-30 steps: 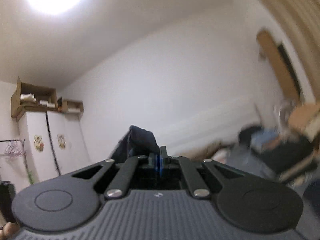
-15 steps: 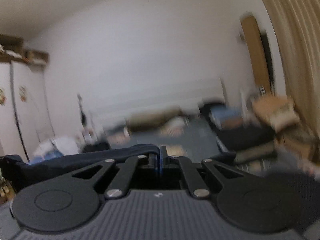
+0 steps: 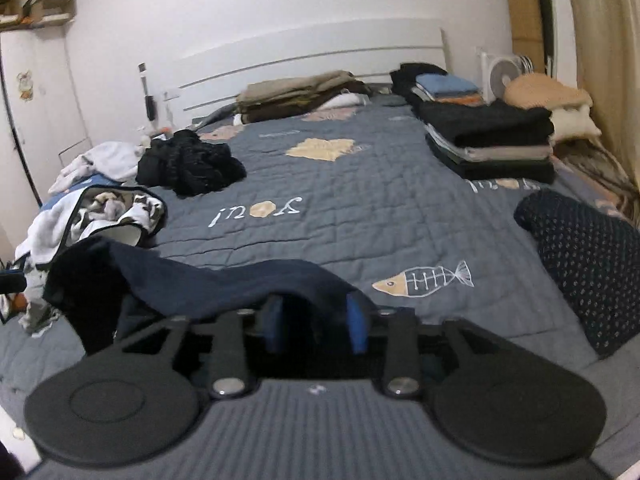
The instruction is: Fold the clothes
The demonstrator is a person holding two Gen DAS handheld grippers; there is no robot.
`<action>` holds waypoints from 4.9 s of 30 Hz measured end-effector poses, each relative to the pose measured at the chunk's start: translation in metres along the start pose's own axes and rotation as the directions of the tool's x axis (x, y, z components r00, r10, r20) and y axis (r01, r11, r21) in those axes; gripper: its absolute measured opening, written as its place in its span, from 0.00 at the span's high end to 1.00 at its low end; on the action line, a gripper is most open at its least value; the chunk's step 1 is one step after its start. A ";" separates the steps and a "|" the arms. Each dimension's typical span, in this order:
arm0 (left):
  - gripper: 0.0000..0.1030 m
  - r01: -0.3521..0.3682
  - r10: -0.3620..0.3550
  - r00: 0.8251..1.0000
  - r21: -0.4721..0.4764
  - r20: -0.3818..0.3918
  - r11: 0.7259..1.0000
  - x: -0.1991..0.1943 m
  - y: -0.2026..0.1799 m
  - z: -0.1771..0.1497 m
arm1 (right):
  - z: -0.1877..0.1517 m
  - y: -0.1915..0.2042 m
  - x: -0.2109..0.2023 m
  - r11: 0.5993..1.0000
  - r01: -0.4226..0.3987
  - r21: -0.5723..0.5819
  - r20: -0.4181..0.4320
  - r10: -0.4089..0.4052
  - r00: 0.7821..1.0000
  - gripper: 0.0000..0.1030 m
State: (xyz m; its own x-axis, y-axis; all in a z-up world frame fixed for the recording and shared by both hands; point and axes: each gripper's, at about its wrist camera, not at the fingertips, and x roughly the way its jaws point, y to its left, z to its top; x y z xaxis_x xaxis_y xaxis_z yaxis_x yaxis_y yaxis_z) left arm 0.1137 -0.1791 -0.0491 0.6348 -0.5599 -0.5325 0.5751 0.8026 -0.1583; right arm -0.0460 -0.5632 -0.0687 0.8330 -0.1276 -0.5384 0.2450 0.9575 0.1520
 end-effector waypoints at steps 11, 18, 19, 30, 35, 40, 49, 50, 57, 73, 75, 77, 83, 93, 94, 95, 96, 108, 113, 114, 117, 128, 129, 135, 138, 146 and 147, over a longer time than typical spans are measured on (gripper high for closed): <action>0.28 -0.023 0.043 0.993 -0.174 0.108 0.984 -0.003 0.026 -0.026 | 0.012 0.081 -0.021 0.943 -0.181 -0.279 0.050 0.202 0.978 0.33; 0.22 -0.022 0.052 0.991 -0.234 0.125 0.972 -0.008 0.041 -0.026 | 0.011 0.189 0.029 0.727 -0.321 -0.606 -0.040 0.376 0.926 0.30; 0.22 -0.021 0.054 0.990 -0.243 0.127 0.970 -0.009 0.043 -0.026 | 0.011 0.203 0.035 0.683 -0.326 -0.654 -0.056 0.386 0.921 0.30; 0.22 -0.013 0.059 0.988 -0.303 0.142 0.953 -0.013 0.060 -0.026 | 0.002 0.277 0.102 0.438 -0.432 -0.789 -0.222 0.452 0.864 0.20; 0.22 -0.026 0.074 0.988 -0.332 0.132 0.943 -0.011 0.065 -0.027 | -0.017 0.280 0.130 0.445 -0.360 -0.820 -0.228 0.323 0.918 0.64; 0.23 -0.035 0.076 0.990 -0.319 0.119 0.947 -0.007 0.064 -0.027 | 0.015 0.231 0.130 0.707 -0.305 -0.638 -0.131 0.290 0.948 0.85; 0.23 -0.031 0.050 0.996 -0.242 0.071 0.970 0.007 0.046 -0.031 | 0.064 0.047 0.040 0.997 -0.069 -0.036 0.229 0.076 0.970 0.87; 0.23 -0.029 0.045 0.997 -0.229 0.066 0.973 0.009 0.042 -0.032 | 0.062 0.025 0.029 0.999 -0.030 0.020 0.247 0.024 0.969 0.87; 0.22 0.009 -0.008 1.000 -0.141 0.006 0.990 0.024 0.014 -0.039 | 0.009 -0.084 0.002 0.968 0.209 0.139 -0.052 -0.204 0.978 0.85; 0.22 0.115 -0.105 0.989 0.089 -0.106 0.989 0.066 -0.069 -0.077 | 0.000 -0.037 -0.023 0.984 -0.147 0.102 0.100 0.137 0.986 0.34; 0.22 0.108 -0.097 0.990 0.106 -0.103 0.989 0.071 -0.075 -0.082 | 0.004 -0.012 0.002 0.977 -0.210 0.039 0.076 0.206 0.976 0.34; 0.22 0.100 -0.087 0.991 0.120 -0.105 0.988 0.077 -0.081 -0.087 | 0.004 0.008 0.024 0.969 -0.246 -0.017 0.048 0.246 0.968 0.34; 0.48 0.087 -0.062 0.987 0.171 -0.147 0.981 0.097 -0.085 -0.100 | -0.012 0.038 0.044 0.957 -0.252 -0.142 0.006 0.256 0.967 0.34; 0.93 0.057 -0.051 0.998 0.251 -0.031 0.966 0.069 -0.070 -0.055 | -0.018 0.021 0.056 0.968 -0.249 -0.024 0.024 0.249 0.968 0.34; 0.94 0.037 -0.038 0.999 0.265 0.000 0.963 0.062 -0.067 -0.041 | -0.017 0.020 0.054 0.967 -0.255 -0.013 0.034 0.255 0.966 0.34; 0.94 0.019 -0.030 0.999 0.280 0.037 0.960 0.052 -0.065 -0.025 | -0.015 0.019 0.052 0.965 -0.261 -0.002 0.047 0.261 0.964 0.34; 0.94 0.001 -0.025 0.997 0.295 0.077 0.955 0.041 -0.063 -0.007 | -0.013 0.018 0.049 0.962 -0.273 0.008 0.067 0.272 0.960 0.34; 0.76 -0.036 0.005 0.995 0.320 0.099 0.947 0.001 -0.076 0.055 | 0.001 0.004 0.039 0.938 -0.332 0.103 0.147 0.316 0.937 0.33; 0.35 -0.014 0.023 0.999 0.252 -0.034 0.968 0.032 -0.053 -0.011 | -0.003 -0.004 0.050 0.946 -0.303 0.116 0.105 0.292 0.951 0.32; 0.34 -0.021 0.035 0.998 0.250 -0.051 0.968 0.035 -0.049 -0.022 | -0.003 -0.007 0.053 0.948 -0.295 0.122 0.097 0.284 0.954 0.32; 0.33 -0.062 0.086 0.991 0.219 -0.102 0.974 0.039 -0.035 -0.046 | -0.002 -0.018 0.059 0.957 -0.259 0.130 0.075 0.251 0.965 0.32; 0.25 -0.182 0.181 0.972 0.004 -0.149 0.983 0.056 0.036 -0.050 | 0.015 -0.016 0.097 0.960 -0.263 0.098 -0.011 0.265 0.964 0.31; 0.25 -0.179 0.176 0.973 -0.002 -0.150 0.984 0.059 0.039 -0.050 | 0.015 -0.015 0.102 0.959 -0.264 0.107 -0.024 0.268 0.963 0.31; 0.25 -0.141 0.117 0.975 -0.120 -0.187 0.983 0.092 0.065 -0.043 | 0.010 0.004 0.134 0.960 -0.268 0.077 -0.085 0.274 0.958 0.31; 0.25 -0.129 0.096 0.976 -0.159 -0.197 0.979 0.105 0.070 -0.043 | 0.011 0.013 0.149 0.961 -0.272 0.041 -0.118 0.275 0.954 0.31; 0.25 -0.067 0.047 0.976 -0.088 -0.211 0.994 0.119 0.058 -0.055 | 0.008 0.041 0.187 0.942 -0.324 -0.088 -0.260 0.293 0.920 0.30; 0.25 -0.062 0.045 0.977 -0.078 -0.207 0.995 0.119 0.056 -0.054 | 0.008 0.043 0.190 0.944 -0.314 -0.100 -0.271 0.277 0.922 0.30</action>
State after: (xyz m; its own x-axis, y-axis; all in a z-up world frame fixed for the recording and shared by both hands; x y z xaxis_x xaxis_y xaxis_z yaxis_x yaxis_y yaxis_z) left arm 0.1938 -0.1896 -0.1668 0.5392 -0.4686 -0.6998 0.4929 0.8493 -0.1890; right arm 0.1275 -0.5481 -0.1576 0.7012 0.2181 -0.6788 -0.0798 0.9701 0.2292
